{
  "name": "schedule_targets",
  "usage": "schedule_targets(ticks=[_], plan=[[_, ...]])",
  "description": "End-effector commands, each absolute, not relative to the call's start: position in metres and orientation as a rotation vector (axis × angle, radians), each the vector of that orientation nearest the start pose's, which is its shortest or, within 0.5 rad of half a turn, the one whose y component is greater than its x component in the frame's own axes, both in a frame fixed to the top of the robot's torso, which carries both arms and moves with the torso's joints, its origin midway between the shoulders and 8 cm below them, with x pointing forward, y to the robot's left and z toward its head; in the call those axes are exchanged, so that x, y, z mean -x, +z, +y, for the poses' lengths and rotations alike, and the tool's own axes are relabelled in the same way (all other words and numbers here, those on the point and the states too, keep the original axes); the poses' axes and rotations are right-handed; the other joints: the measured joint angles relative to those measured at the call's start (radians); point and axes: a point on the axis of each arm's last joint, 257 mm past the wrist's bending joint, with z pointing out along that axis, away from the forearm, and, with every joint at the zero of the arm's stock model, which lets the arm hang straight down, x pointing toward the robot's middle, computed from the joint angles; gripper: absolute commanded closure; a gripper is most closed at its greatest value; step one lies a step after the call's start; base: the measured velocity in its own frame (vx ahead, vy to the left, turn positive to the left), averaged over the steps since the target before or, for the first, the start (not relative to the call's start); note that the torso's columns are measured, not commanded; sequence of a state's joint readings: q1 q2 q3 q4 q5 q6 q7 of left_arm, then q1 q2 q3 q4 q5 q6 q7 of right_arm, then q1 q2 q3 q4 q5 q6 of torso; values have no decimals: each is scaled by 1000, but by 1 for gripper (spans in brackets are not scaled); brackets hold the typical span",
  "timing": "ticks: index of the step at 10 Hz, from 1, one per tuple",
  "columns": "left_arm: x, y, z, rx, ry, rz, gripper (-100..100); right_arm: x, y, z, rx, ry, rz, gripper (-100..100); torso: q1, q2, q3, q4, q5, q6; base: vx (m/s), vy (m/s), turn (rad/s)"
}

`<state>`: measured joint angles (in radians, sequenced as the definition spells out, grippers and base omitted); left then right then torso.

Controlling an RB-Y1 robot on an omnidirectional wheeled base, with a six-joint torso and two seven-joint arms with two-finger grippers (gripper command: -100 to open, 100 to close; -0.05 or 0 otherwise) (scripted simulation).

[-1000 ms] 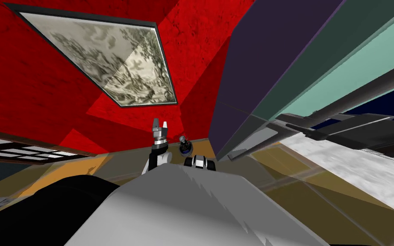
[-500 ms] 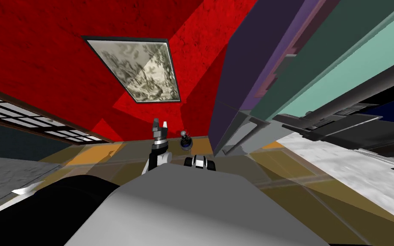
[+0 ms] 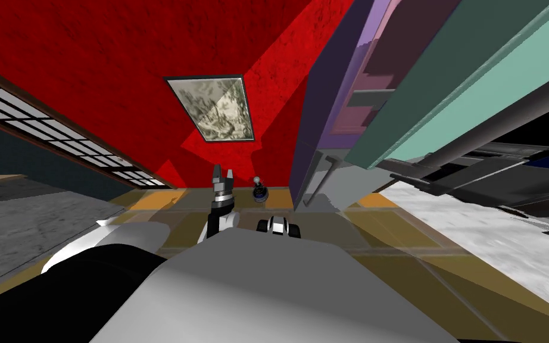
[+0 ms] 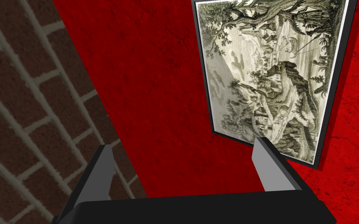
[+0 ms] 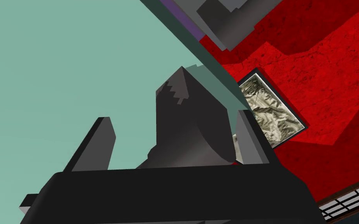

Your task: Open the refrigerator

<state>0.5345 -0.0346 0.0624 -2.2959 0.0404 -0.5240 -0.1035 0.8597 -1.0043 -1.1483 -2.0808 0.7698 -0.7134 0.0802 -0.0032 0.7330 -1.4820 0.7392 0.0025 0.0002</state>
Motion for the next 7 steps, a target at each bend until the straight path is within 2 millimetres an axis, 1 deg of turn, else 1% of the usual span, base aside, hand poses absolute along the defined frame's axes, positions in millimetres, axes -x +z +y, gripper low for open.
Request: schedule_targets(ticks=[1, 2, 3, 4, 5, 6, 7], plan=[[-328, 26, 310, 652, -1155, 577, 0, -322, 102, -451, 910, -393, 1358, 100, 0, 3, 2, 2, 1, -1, -306, -247, 263], [-328, 26, 310, 652, -1155, 577, 0, -322, 102, -451, 910, -393, 1358, 100, -3, 7, 4, 3, 1, 1, -240, -184, 88], [-328, 26, 310, 652, -1154, 577, 0, -321, 103, -448, 921, -382, 1347, 100, 0, 5, 4, 3, 0, 3, -295, -161, 120], [-328, 26, 310, 652, -1155, 577, 0, -321, 96, -444, 934, -370, 1363, 100, 2, 8, 5, 4, 2, 1, -160, -78, 41], [-328, 26, 310, 653, -1154, 577, 0, -312, 93, -443, 950, -344, 1364, 100, 9, 1, 2, 2, 4, 1, -77, -103, 80], [-328, 26, 310, 652, -1154, 577, 0, -311, 93, -442, 951, -343, 1364, 100, 11, -1, 0, 0, 5, -2, -66, -124, 76], [-328, 26, 310, 652, -1154, 577, 0, -302, 95, -444, 952, -333, 1355, 100, 9, -1, 0, -1, 4, -2, -88, -172, 140]])
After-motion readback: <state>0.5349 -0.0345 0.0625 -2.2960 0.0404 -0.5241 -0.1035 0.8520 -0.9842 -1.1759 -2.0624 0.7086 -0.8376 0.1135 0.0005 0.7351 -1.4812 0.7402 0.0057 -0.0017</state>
